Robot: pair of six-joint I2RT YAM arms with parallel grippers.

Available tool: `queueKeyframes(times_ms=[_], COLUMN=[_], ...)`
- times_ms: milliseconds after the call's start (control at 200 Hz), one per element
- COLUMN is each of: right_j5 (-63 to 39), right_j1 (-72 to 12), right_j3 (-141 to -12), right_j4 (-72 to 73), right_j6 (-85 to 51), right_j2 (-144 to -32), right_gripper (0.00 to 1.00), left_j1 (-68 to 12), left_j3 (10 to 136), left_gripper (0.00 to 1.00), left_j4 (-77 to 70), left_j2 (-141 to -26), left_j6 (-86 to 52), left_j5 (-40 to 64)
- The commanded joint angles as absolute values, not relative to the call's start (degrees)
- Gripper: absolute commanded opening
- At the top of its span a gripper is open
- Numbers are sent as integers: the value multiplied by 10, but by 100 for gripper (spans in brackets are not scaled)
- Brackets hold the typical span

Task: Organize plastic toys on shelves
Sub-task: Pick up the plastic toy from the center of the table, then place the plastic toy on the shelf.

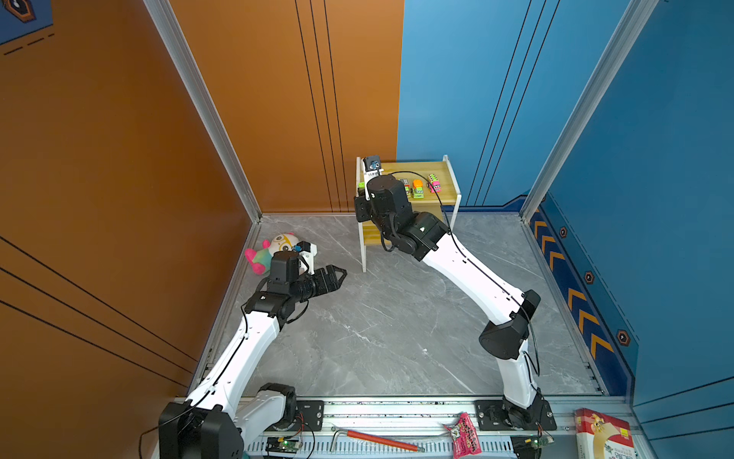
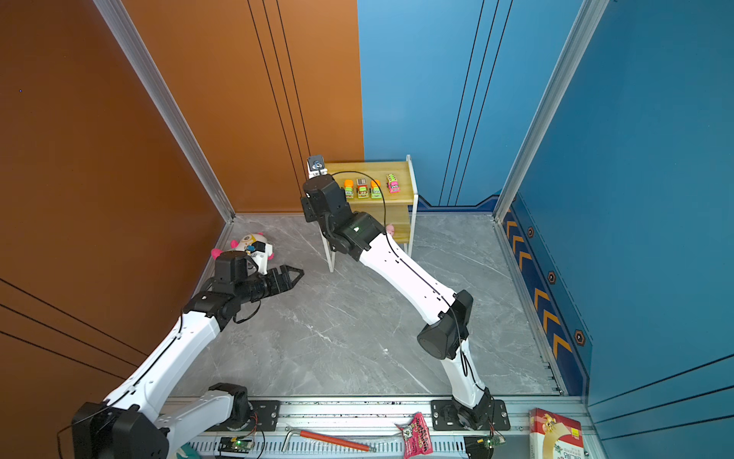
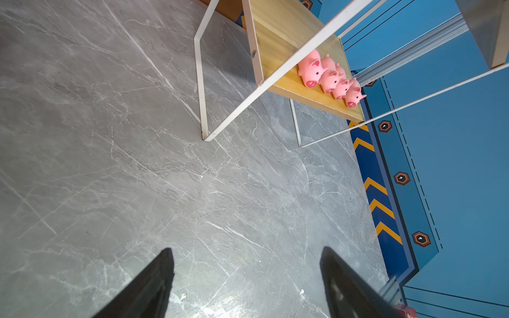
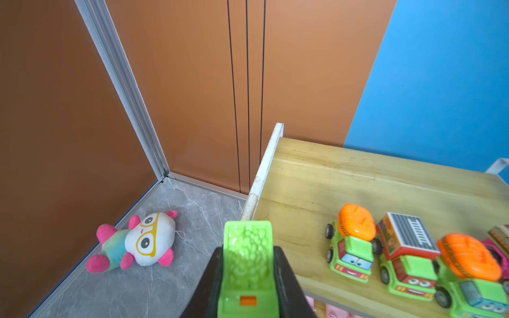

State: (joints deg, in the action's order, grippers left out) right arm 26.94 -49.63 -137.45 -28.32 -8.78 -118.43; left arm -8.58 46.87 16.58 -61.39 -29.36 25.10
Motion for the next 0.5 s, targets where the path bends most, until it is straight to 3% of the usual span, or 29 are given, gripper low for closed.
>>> queueKeyframes(times_ms=[0, 496], right_j5=[302, 298], right_j1=[-486, -461], right_j3=[-1395, -1418], right_j4=[-282, -278], right_j6=[-88, -109], right_j2=[-1204, -1241], right_gripper=[20, 21], left_j1=[-90, -90], left_j3=[473, 473], left_gripper=[84, 84], left_j4=[179, 179], left_j2=[-611, -613], left_j6=[-283, -284], left_j5=[251, 251])
